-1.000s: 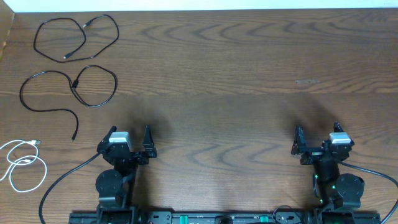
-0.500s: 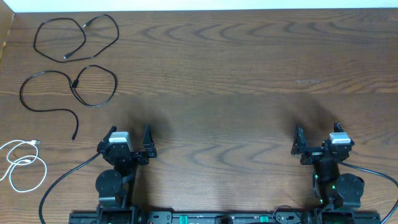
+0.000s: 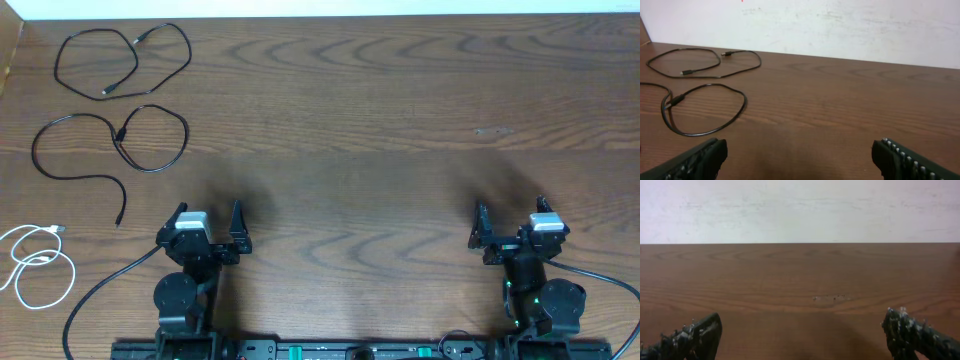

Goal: Untangle cables

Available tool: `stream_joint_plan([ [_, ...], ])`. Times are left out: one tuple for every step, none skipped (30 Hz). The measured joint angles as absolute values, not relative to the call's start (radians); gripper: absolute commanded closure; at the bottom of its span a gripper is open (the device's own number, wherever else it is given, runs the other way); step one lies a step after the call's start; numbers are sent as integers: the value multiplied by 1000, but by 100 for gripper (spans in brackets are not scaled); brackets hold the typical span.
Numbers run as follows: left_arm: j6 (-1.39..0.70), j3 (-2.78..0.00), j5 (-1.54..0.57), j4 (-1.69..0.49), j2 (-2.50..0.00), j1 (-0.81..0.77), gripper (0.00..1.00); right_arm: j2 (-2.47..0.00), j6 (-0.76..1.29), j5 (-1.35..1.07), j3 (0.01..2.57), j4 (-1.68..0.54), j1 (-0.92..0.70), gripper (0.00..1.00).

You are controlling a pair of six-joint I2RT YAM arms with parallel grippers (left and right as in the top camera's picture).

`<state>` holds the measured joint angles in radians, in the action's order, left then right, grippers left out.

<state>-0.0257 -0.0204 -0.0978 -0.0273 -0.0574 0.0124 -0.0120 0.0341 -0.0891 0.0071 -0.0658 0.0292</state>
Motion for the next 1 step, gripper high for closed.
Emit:
stream_joint_plan([
  [-26, -20, -98, -28, -57, 12, 2, -12, 34, -89, 7, -65, 29, 1],
])
